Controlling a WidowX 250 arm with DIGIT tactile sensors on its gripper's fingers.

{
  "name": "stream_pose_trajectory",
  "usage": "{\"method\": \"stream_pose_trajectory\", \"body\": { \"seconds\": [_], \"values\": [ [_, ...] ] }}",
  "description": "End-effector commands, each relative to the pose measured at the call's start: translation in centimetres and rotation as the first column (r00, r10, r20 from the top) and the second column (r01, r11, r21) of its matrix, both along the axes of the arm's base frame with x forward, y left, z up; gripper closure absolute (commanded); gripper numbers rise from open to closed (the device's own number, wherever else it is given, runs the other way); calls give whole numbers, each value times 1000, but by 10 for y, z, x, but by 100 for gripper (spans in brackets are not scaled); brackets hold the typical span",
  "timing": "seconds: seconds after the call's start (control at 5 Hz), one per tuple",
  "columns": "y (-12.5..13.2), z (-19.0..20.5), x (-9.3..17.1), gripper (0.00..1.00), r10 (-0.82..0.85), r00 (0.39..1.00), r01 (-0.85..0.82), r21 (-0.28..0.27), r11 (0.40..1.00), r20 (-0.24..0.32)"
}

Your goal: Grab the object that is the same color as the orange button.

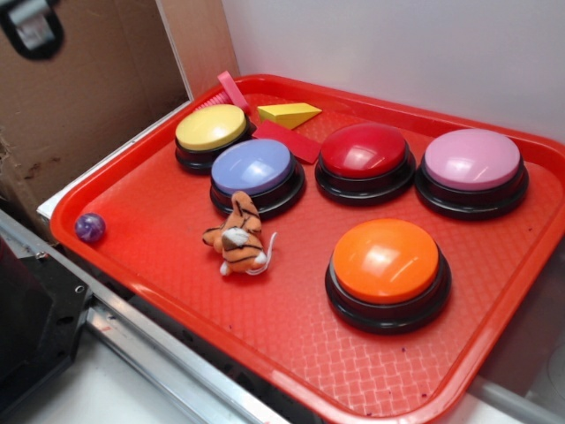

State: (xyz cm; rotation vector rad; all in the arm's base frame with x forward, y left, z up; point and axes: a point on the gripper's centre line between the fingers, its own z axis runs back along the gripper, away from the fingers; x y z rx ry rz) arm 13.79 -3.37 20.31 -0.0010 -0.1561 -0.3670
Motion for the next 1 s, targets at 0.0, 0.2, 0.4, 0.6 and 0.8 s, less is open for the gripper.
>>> {"method": "stream_pose_trajectory", "body": {
  "seconds": [0.0, 0.2, 0.4, 0.6, 0.8],
  "values": [
    [-13, -39, 30, 0, -464, 878, 474, -79, 877, 118],
    [-24, -70, 45, 0, -663, 728, 680, -60, 731, 173],
    [-34, -93, 51, 0, -825, 527, 841, 17, 541, 204],
    [-44, -118, 54, 0, -932, 305, 948, 26, 316, 195],
    [-53, -133, 43, 0, -972, 60, 996, 47, 72, 226]
  ]
}}
